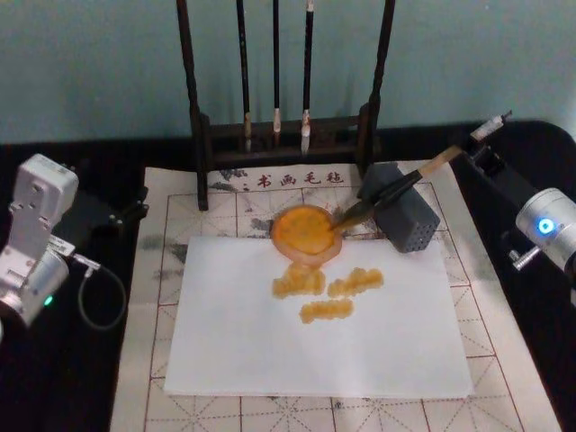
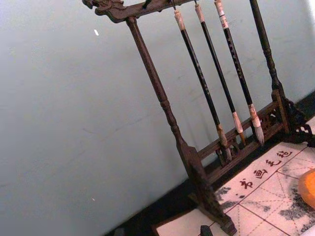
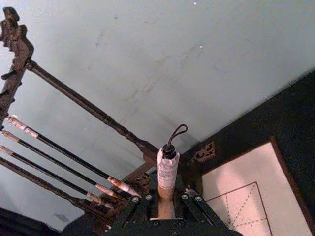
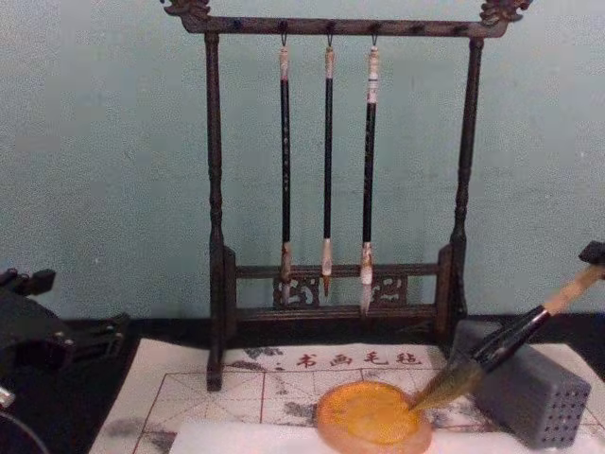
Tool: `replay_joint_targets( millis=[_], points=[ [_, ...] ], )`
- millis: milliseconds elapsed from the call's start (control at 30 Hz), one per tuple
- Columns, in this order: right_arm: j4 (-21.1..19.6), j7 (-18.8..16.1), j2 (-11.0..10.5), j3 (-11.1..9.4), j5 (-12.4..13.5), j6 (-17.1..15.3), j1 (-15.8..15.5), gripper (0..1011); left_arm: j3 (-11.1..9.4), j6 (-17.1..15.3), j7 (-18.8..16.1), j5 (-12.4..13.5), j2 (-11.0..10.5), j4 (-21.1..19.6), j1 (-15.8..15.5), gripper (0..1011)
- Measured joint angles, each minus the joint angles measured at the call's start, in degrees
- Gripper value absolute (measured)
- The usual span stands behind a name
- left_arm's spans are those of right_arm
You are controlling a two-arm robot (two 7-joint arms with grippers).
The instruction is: Pick up the brush from the inkstone, write on the paper, then place the brush back to its original position.
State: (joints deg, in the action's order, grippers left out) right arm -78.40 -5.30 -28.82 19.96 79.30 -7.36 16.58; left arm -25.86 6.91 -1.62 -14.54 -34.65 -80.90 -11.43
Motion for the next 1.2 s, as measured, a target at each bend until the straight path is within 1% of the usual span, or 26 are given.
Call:
replay_joint_targets(
  millis=[400,600,800,1067,1200],
  points=[
    [-0.88,-0.25,-0.56,0.80,0.40,0.34,0.32,181,0.00,0.00,0.00,0.00,0.00,0.00,0.00,1001],
    [-2.26,-0.56,-0.91,1.17,0.79,0.46,0.13,181,0.00,0.00,0.00,0.00,0.00,0.00,0.00,1001],
    [-3.81,-0.90,-1.74,1.76,0.80,0.58,-0.26,181,0.00,0.00,0.00,0.00,0.00,0.00,0.00,1001],
    [-6.11,-2.07,-3.49,2.99,-0.87,0.65,-1.09,181,0.00,0.00,0.00,0.00,0.00,0.00,0.00,1001],
    [-7.47,-3.39,-4.60,3.68,-2.23,0.65,-1.83,181,0.00,0.00,0.00,0.00,0.00,0.00,0.00,1001]
  ],
)
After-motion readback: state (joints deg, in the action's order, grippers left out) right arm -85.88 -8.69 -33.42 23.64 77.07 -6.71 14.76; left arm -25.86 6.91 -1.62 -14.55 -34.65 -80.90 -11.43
